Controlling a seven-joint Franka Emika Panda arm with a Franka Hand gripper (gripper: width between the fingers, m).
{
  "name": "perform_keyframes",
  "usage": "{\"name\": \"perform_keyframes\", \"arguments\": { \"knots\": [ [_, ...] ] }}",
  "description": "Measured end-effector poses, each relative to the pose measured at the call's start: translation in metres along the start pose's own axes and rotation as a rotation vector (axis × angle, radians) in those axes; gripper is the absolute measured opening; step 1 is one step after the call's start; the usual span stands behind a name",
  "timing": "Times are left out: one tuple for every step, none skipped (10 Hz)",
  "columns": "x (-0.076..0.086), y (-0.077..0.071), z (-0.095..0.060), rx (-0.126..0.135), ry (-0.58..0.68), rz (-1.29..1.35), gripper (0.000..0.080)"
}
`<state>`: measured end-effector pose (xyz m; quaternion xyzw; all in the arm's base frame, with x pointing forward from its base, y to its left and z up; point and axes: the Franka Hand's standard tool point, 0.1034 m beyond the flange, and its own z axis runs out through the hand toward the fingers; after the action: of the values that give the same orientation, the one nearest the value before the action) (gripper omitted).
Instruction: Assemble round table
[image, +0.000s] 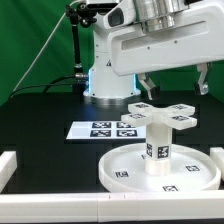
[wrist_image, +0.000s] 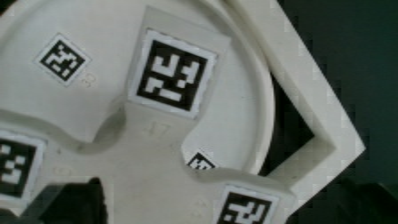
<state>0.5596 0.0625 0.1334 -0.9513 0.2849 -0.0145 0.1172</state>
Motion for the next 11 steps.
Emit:
{"name": "perform_keyframes", "arguments": {
  "knots": [
    [0.0,0.0,0.0,-0.005,0.001,-0.102,0.0649],
    [0.0,0.0,0.0,-0.022,0.005,-0.244,0.0649],
    [0.001,0.001,0.0,-0.045,0.007,-0.442,0.0649],
    [0.0,-0.001,-0.001,-0.087,-0.009,-0.605,0.0649],
    [0.001,-0.006,-0.001,-0.116,-0.048,-0.718,0.0649],
    [0.004,-0.009,0.0,-0.121,-0.058,-0.811,0.0649],
    [0.005,-0.008,0.001,-0.121,-0.06,-0.86,0.0649],
    [0.005,-0.008,0.001,-0.119,-0.065,-0.936,0.0649],
    [0.005,-0.007,0.001,-0.118,-0.069,-0.998,0.0649],
    [0.006,-0.007,0.001,-0.116,-0.073,-1.052,0.0649],
    [0.006,-0.006,0.001,-0.115,-0.078,-1.131,0.0649]
  ]
}}
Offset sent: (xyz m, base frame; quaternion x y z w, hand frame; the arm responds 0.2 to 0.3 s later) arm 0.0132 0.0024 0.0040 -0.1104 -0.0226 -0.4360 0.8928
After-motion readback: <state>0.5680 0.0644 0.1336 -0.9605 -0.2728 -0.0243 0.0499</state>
